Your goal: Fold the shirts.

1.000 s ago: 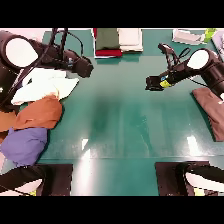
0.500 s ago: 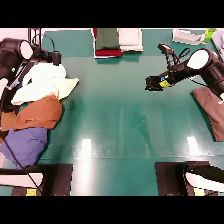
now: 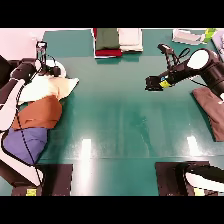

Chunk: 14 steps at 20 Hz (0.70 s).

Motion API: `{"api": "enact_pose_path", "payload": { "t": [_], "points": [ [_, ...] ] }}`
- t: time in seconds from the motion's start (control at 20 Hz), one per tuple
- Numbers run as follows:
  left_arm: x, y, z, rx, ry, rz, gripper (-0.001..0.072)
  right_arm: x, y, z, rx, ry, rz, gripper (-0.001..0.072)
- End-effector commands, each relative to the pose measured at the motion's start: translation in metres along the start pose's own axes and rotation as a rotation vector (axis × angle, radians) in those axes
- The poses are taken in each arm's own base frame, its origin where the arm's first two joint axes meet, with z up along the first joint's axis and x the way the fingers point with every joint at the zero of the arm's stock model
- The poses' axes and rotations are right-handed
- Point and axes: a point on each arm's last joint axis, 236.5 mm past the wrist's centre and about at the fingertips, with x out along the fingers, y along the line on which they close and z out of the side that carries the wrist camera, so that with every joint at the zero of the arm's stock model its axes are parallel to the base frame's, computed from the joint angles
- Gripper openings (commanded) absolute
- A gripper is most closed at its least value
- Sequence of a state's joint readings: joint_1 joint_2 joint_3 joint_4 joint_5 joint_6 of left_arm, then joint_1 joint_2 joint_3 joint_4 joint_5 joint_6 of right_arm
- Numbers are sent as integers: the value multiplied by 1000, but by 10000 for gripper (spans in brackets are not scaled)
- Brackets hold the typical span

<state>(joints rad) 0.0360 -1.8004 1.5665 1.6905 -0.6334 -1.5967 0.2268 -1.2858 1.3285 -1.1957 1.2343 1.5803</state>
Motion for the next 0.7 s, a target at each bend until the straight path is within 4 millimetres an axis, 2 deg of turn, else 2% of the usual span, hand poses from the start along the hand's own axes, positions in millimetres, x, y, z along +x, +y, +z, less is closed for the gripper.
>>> {"api": "enact_pose_path", "payload": {
  "t": [0.0,0.05,0.1,0.15,0.25,0.3,0.35,0.45,0.55,0.65],
  "points": [
    [10,5,1,-4,-6,6,443,-3,1,1,-2,-8,1,19],
    [4,7,6,-1,8,12,97,-7,3,2,-7,-24,3,19],
    [-5,10,17,19,9,17,29,-15,6,6,-14,-51,4,19],
    [-17,13,31,29,2,23,28,-24,9,10,-22,-87,5,19],
    [-64,20,82,27,-93,35,28,-52,18,22,-43,-188,15,19],
    [-100,24,113,24,-178,41,28,-71,25,28,-62,-243,16,18],
    [-147,24,144,29,-277,44,28,-91,33,35,-82,-293,21,19],
    [-248,15,186,76,-440,41,28,-140,53,52,-126,-423,40,18],
    [-343,-8,198,103,-562,-11,28,-183,61,65,-168,-532,14,18],
    [-411,-42,185,150,-615,-106,28,-221,65,73,-204,-625,-26,18]
  ]
}}
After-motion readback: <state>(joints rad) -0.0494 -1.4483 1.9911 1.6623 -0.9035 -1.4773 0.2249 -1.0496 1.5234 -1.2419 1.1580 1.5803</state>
